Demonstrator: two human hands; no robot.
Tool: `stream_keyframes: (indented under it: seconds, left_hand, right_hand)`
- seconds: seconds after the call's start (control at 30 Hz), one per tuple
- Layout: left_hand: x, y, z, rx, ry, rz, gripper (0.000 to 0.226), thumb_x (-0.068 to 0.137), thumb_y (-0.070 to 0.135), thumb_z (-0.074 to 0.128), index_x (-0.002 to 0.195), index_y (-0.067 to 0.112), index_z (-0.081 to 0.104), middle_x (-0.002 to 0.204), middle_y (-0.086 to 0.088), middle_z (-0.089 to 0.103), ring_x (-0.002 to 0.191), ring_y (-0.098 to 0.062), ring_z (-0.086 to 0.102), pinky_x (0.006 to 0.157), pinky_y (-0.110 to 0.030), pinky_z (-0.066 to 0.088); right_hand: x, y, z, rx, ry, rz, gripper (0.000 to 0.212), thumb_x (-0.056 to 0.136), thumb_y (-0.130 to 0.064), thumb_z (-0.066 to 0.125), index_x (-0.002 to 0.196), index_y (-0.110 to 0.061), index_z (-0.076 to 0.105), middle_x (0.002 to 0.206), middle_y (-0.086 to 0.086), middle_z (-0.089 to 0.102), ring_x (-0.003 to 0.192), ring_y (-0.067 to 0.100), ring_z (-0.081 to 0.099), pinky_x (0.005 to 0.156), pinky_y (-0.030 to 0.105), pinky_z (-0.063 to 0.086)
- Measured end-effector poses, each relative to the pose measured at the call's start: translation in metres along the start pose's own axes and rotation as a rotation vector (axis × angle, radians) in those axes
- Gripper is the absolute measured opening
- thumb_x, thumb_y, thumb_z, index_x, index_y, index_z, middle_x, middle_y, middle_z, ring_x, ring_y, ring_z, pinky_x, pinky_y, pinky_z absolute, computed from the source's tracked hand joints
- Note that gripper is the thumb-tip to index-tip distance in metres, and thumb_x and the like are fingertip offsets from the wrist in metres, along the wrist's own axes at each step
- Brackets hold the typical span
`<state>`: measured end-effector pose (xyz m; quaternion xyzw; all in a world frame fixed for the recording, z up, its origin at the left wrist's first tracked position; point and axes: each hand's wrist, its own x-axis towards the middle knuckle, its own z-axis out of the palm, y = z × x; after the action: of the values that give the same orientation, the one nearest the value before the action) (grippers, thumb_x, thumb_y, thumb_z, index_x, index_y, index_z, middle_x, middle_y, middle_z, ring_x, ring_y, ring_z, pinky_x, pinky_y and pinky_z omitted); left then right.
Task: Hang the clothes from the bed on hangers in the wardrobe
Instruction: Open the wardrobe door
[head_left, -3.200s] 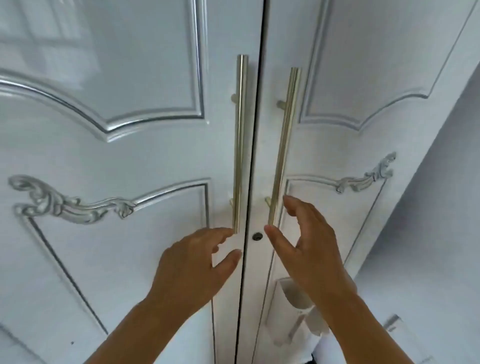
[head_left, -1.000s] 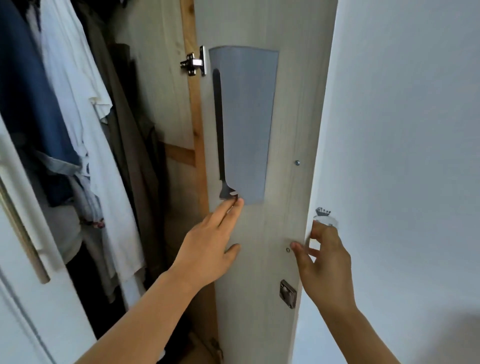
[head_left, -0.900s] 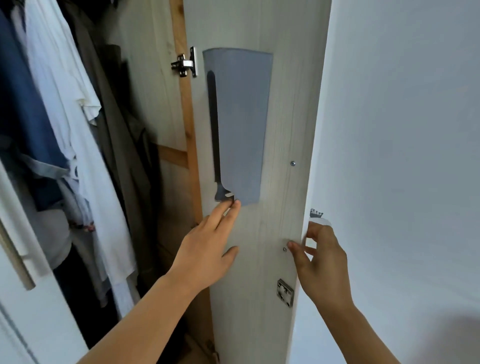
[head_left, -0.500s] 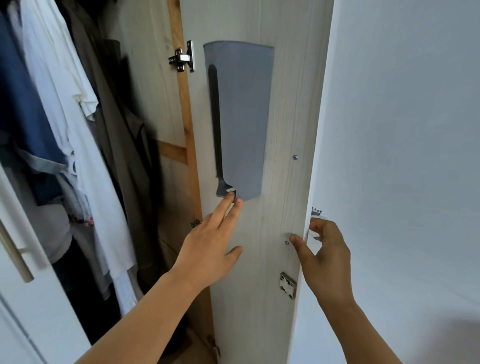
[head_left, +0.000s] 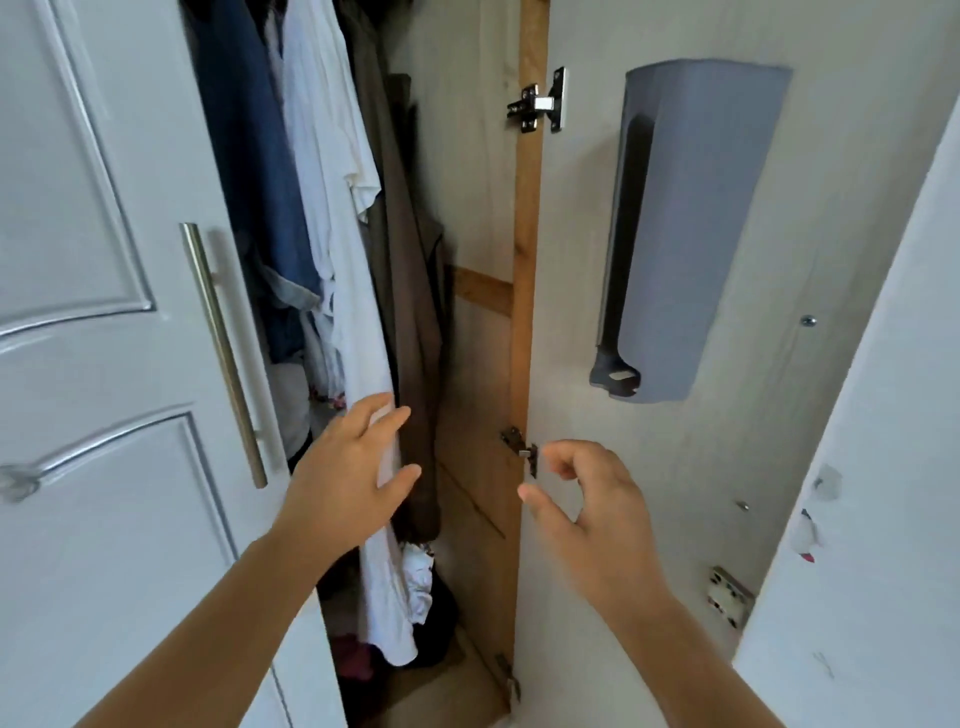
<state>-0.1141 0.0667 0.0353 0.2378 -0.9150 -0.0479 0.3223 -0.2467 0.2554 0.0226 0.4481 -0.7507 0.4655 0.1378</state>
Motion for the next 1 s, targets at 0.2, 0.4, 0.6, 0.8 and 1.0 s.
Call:
stream_keyframes:
  seconds: [0.2,0.4,0.6,0.8,1.0]
  left_hand:
    - [-0.017,-0.056,-0.035,0.022,0.218,-0.169,0.051,0.081,0.028,0.07,0.128,0.012,0.056,0.14,-0.009,0.042,0.123,-0.029,0.048,0.09,-0.043,0.047]
    - [-0.01,-0.079,-0.046,-0.008,0.278,-0.126,0.05,0.079,0.022,0.072,0.126,0.013,0.056,0.147,-0.015,0.03,0.122,-0.032,0.048,0.088,-0.034,0.044]
    - [-0.006,-0.081,-0.048,-0.231,0.147,-0.221,0.055,0.083,0.021,0.068,0.133,0.026,0.045,0.133,0.003,0.038,0.11,-0.015,0.051,0.098,-0.028,0.041]
    - [-0.027,-0.054,-0.058,-0.292,0.174,-0.217,0.096,0.083,0.012,0.067,0.141,0.052,0.001,0.12,0.011,0.042,0.105,-0.007,0.05,0.086,-0.014,0.038]
    - [-0.077,-0.017,-0.074,-0.239,0.249,-0.28,0.106,0.084,0.021,0.066,0.137,0.055,-0.02,0.129,0.007,0.045,0.107,0.0,0.05,0.093,-0.025,0.046]
  right_hand:
    - [0.014,-0.035,0.057,0.043,-0.078,-0.096,0.03,0.082,-0.025,0.07,0.109,-0.02,0.061,0.096,-0.018,0.052,0.093,0.001,0.049,0.076,0.003,0.033]
    - [0.022,-0.058,0.095,0.089,-0.101,-0.155,0.03,0.081,-0.027,0.071,0.109,-0.019,0.061,0.097,-0.013,0.056,0.095,0.006,0.053,0.079,0.009,0.036]
    - [0.021,-0.061,0.107,0.128,-0.126,-0.162,0.032,0.083,-0.031,0.068,0.112,-0.021,0.059,0.1,-0.015,0.054,0.098,0.003,0.051,0.079,0.005,0.034]
    - [0.011,-0.051,0.102,0.178,-0.177,-0.179,0.033,0.082,-0.028,0.07,0.111,-0.017,0.061,0.101,-0.008,0.059,0.099,0.008,0.053,0.082,0.013,0.039]
    - [0.004,-0.056,0.099,0.289,-0.269,-0.241,0.035,0.079,-0.028,0.072,0.111,-0.019,0.061,0.102,-0.011,0.057,0.099,0.005,0.052,0.078,0.005,0.035]
